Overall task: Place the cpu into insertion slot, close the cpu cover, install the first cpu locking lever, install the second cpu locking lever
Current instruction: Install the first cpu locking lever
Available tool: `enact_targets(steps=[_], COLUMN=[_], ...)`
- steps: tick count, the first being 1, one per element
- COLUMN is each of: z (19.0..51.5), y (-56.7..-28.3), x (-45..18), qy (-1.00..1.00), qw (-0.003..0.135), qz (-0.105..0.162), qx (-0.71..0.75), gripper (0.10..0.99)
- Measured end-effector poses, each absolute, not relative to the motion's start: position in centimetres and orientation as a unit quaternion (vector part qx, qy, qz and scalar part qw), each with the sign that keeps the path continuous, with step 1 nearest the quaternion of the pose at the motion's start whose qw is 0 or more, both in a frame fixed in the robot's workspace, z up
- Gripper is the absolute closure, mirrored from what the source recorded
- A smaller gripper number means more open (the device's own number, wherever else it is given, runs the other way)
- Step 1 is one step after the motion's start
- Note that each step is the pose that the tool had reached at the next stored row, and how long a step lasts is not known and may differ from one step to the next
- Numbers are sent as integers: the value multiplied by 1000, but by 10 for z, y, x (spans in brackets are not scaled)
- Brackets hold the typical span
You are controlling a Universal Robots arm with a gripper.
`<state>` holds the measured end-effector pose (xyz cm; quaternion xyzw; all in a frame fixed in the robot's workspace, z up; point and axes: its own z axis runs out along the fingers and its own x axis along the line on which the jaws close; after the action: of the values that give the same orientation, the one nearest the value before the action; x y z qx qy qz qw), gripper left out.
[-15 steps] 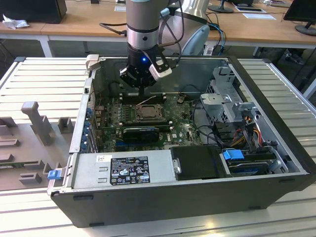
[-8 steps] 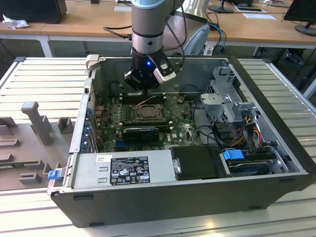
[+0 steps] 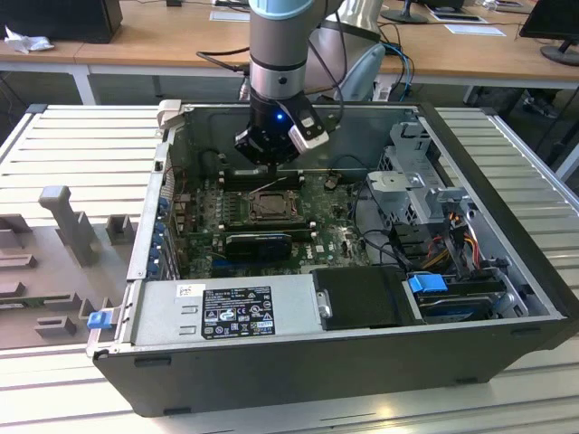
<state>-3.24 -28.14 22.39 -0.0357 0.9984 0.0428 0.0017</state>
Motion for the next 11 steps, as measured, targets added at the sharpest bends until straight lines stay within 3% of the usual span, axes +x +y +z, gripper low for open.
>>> enact_targets(steps=[11], z=[213], y=[-281], x=[-20], qy=[998], qw=[2], qz=[43], qx=[-36], gripper=[980])
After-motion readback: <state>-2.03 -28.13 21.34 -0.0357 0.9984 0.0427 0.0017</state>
